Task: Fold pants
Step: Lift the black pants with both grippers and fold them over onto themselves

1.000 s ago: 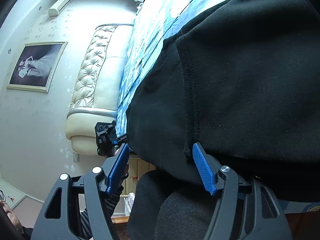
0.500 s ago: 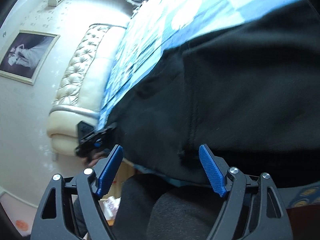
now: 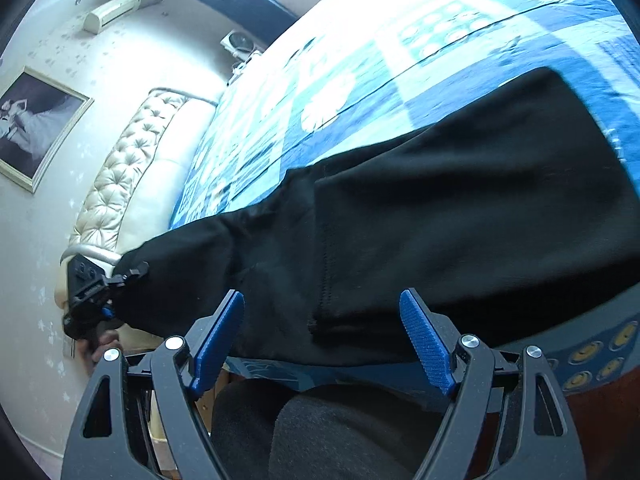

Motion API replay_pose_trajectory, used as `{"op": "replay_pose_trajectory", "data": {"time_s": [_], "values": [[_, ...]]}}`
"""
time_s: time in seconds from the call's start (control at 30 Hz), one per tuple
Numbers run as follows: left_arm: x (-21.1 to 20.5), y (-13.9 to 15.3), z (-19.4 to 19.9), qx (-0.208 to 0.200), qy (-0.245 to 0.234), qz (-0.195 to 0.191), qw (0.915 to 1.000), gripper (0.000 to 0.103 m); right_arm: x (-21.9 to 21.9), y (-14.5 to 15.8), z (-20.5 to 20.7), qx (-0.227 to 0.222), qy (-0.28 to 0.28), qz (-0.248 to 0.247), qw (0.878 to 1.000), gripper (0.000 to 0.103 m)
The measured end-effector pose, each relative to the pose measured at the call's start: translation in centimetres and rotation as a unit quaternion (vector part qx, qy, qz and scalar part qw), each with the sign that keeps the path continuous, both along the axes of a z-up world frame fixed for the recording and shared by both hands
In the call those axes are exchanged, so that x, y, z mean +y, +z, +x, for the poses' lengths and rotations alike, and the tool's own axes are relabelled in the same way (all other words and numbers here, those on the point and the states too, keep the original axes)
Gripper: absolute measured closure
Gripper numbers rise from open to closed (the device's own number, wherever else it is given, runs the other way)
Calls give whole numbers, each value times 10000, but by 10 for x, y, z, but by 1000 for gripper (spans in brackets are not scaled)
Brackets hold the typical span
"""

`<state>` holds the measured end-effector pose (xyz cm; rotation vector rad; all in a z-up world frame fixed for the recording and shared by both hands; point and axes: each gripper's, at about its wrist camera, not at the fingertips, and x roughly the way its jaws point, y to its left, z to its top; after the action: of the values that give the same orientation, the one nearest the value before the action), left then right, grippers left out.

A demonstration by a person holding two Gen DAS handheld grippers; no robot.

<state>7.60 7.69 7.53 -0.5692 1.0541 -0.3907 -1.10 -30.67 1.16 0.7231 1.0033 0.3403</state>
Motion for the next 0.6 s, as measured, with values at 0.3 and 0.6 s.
{"op": "replay_pose_trajectory", "data": {"time_s": [0.3, 0.6], "values": [[-108, 37, 4, -324, -480, 824, 9949, 89, -36, 6, -19, -44, -267, -94, 9996, 23], [-225, 25, 5, -488, -917, 1855, 9771, 90, -81, 5, -42, -138, -682, -87, 9975, 23]]}}
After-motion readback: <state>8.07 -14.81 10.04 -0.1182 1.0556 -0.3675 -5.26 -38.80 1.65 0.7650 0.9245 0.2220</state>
